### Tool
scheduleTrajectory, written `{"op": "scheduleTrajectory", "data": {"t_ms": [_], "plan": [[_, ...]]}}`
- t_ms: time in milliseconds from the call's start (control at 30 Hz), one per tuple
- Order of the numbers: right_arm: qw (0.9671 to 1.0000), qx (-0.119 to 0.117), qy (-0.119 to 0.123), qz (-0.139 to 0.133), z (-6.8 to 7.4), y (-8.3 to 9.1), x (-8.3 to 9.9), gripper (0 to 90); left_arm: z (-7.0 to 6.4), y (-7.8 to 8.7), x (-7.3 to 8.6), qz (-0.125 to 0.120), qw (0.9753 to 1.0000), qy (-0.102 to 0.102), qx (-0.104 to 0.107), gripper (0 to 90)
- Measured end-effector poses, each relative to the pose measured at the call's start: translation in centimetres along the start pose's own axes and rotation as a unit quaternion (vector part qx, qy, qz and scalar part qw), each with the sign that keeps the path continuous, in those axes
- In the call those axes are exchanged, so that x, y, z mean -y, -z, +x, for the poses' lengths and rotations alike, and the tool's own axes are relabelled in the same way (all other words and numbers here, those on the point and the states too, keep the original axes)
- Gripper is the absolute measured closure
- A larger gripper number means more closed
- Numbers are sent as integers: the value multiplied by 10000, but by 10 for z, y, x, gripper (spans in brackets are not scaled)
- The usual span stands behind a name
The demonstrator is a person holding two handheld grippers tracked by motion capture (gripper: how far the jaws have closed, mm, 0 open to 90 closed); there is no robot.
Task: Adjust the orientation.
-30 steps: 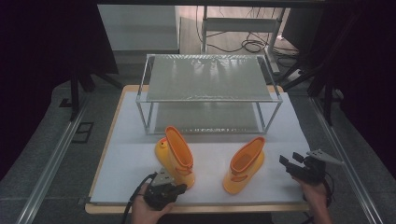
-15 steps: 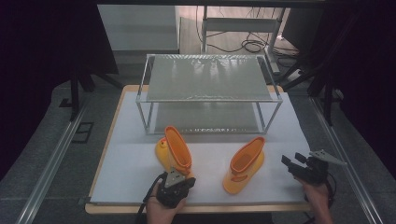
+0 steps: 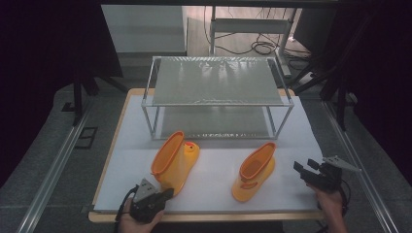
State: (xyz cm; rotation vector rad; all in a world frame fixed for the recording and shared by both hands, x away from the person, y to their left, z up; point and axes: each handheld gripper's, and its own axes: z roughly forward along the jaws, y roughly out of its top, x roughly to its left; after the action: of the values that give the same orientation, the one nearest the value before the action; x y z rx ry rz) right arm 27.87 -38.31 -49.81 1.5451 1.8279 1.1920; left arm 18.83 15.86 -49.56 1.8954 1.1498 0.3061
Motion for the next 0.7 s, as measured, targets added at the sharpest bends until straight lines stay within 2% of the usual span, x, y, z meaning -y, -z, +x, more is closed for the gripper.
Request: {"op": "scheduleTrajectory", "data": {"t_ms": [33,167,267,300,367,400,433,467,500,600,700], "plan": [[10000,-7,2,9,0,0,0,344,9,4,2,-38,9999,125,-68,897],[10000,-13,0,46,0,-2,0,344,18,8,3,-104,9995,263,-106,885],[10000,-27,-7,47,0,-3,1,344,15,6,4,-79,9997,220,-59,862],[10000,-31,-8,69,0,-4,1,344,10,4,3,-90,9998,188,58,856],[10000,-30,-19,72,0,-5,1,344,8,3,2,-100,9997,173,102,848],[10000,-21,-27,72,0,-5,1,345,0,-1,-2,-86,9998,30,187,843],[10000,-21,-27,72,0,-5,1,345,0,-1,-2,-86,9998,30,187,832],[10000,-21,-43,62,-1,-6,1,346,-6,-5,-6,-71,9995,-62,306,818],[10000,-21,-43,62,-1,-6,1,346,-6,-5,-6,-71,9995,-62,306,797],[10000,-4,-53,81,-3,-6,1,346,-13,-15,-13,-41,9983,-188,558,696],[9999,9,-89,55,-5,-4,2,347,-18,-26,-19,209,9964,-313,755,616]]}}
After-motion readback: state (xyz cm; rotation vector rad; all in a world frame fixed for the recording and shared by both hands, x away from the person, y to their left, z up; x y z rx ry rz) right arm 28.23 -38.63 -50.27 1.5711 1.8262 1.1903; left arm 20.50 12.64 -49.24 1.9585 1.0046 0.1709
